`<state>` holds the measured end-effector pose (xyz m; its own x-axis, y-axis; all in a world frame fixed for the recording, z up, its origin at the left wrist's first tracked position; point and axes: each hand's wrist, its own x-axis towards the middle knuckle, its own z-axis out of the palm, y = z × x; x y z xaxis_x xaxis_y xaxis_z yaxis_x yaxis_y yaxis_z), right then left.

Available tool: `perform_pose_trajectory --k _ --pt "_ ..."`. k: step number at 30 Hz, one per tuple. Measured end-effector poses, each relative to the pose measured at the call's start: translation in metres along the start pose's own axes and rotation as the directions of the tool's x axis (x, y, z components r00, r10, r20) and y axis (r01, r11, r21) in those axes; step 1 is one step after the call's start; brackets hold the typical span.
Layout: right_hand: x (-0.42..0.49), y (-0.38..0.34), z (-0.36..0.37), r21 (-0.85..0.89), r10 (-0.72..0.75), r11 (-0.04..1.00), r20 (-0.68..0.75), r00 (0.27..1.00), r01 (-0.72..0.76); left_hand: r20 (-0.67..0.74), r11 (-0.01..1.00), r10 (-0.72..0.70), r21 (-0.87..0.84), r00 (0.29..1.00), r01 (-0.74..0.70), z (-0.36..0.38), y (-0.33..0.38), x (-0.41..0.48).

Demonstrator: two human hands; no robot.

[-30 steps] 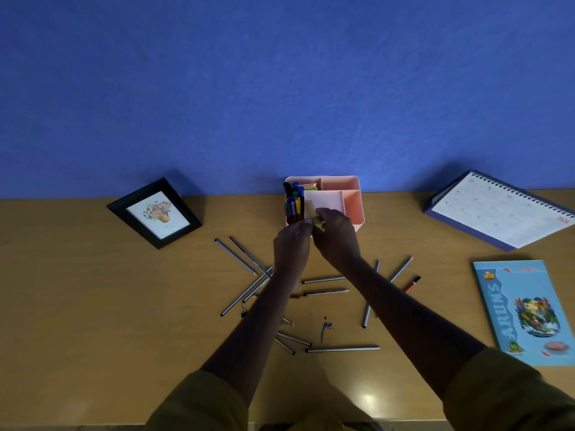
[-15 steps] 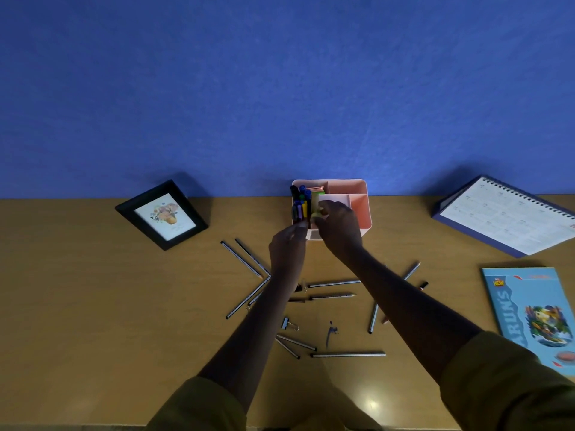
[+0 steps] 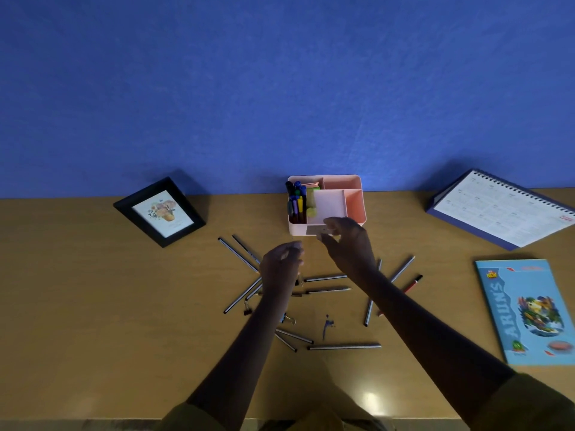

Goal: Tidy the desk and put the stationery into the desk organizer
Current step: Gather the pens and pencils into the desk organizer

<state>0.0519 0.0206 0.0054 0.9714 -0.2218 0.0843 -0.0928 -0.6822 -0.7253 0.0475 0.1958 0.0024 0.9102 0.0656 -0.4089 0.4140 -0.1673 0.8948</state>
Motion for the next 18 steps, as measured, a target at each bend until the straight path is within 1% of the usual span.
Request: perform_pose_trajectory --k 2,4,7,9,12,14,16,18 --pt "-0.023 0.01 -0.004 0.005 0.028 1.0 0.018 0.999 -0.028 0.023 0.999 0.011 0.04 1.0 -0.012 0.001 -0.011 -0.009" --pt "-0.048 0.022 -0.006 -0.006 0.059 0.998 0.054 0.997 -0.059 0.06 0.983 0.061 0.172 0.996 -0.07 0.006 -0.022 -0.021" --pt "-0.084 0.042 -0.006 -0.027 0.098 0.995 0.09 0.991 -0.096 0.189 0.892 0.137 0.403 0.972 -0.204 0.019 -0.042 -0.048" --pt "-0.106 0.054 -0.007 -0.049 0.128 0.991 0.099 0.987 -0.124 0.317 0.814 0.157 0.495 0.935 -0.305 0.026 -0.058 -0.066" --pt "-0.133 0.07 -0.009 -0.071 0.183 0.982 0.089 0.979 -0.177 0.476 0.646 0.19 0.598 0.859 -0.474 0.031 -0.077 -0.085" --pt "-0.146 0.08 -0.012 -0.073 0.212 0.976 0.081 0.974 -0.206 0.569 0.522 0.182 0.635 0.802 -0.569 0.034 -0.085 -0.091" --pt "-0.159 0.088 -0.014 -0.1 0.229 0.97 0.076 0.97 -0.222 0.662 0.351 0.107 0.673 0.742 -0.651 0.038 -0.09 -0.093" --pt "-0.169 0.094 -0.018 -0.121 0.245 0.965 0.085 0.966 -0.234 0.712 0.228 0.04 0.677 0.701 -0.7 0.04 -0.096 -0.095"
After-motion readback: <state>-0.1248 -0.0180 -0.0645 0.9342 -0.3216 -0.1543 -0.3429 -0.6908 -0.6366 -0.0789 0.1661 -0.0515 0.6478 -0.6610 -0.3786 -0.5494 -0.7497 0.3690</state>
